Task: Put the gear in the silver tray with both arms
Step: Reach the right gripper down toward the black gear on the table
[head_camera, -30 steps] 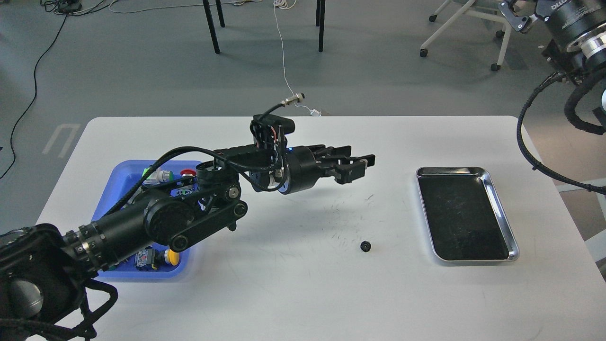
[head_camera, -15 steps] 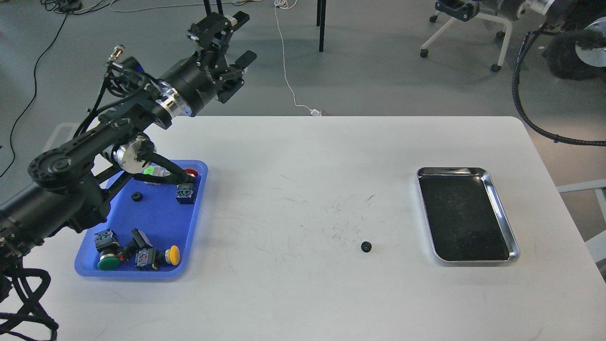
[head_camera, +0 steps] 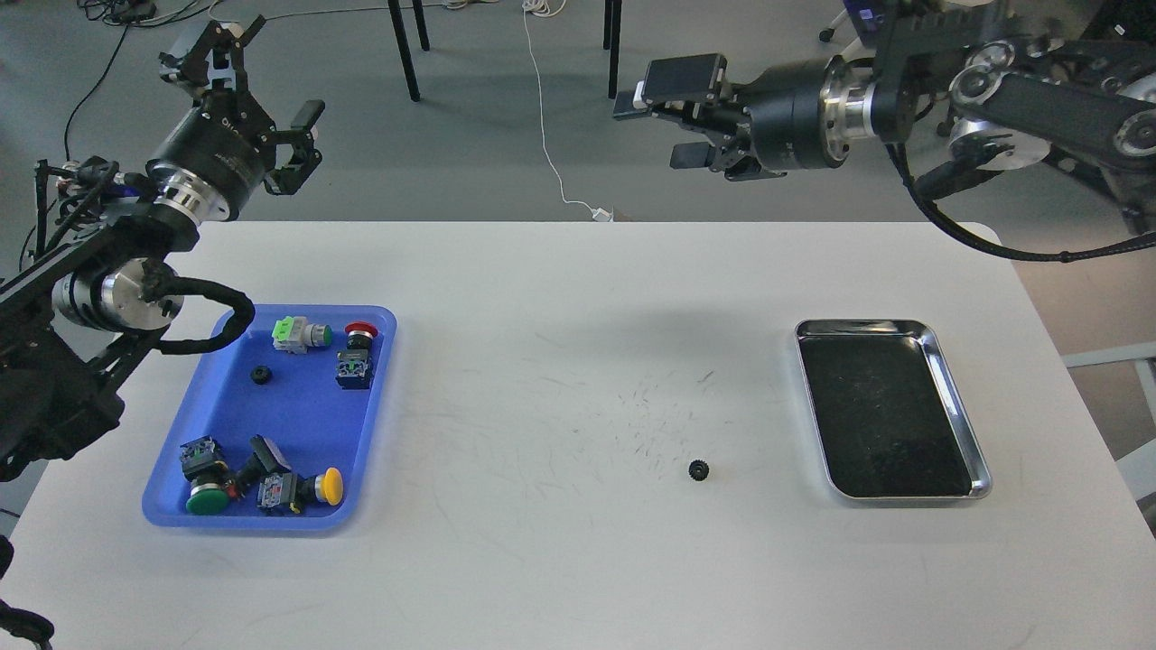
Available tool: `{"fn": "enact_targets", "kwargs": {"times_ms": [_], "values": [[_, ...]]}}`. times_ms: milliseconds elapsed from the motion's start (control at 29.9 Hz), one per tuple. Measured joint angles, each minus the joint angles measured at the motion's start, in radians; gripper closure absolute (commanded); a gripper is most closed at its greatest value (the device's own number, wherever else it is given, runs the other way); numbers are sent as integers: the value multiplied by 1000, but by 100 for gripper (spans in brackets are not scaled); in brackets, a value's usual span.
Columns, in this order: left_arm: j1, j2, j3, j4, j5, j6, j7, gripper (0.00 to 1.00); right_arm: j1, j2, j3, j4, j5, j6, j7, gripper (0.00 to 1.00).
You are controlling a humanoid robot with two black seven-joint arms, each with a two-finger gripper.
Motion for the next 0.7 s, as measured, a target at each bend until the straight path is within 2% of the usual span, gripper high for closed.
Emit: {"fn": "enact_targets", "kwargs": {"times_ms": [134, 234, 368, 434, 702], "values": [[15, 10, -2, 1, -10, -5, -63, 2, 41, 93, -93, 20, -114, 0, 49, 1], [34, 14, -2, -5, -46, -12, -72, 2, 51, 156, -166, 40, -204, 0, 85, 2], [46, 23, -2, -8, -108, -49, -72, 2, 52, 206, -242, 74, -370, 0, 189, 2], [47, 30, -4, -8, -120, -65, -72, 2, 46, 231, -283, 82, -453, 0, 227, 2], [47, 38, -9, -8, -125, -109, -70, 2, 3, 301, -450, 90, -628, -60, 246, 4]]}}
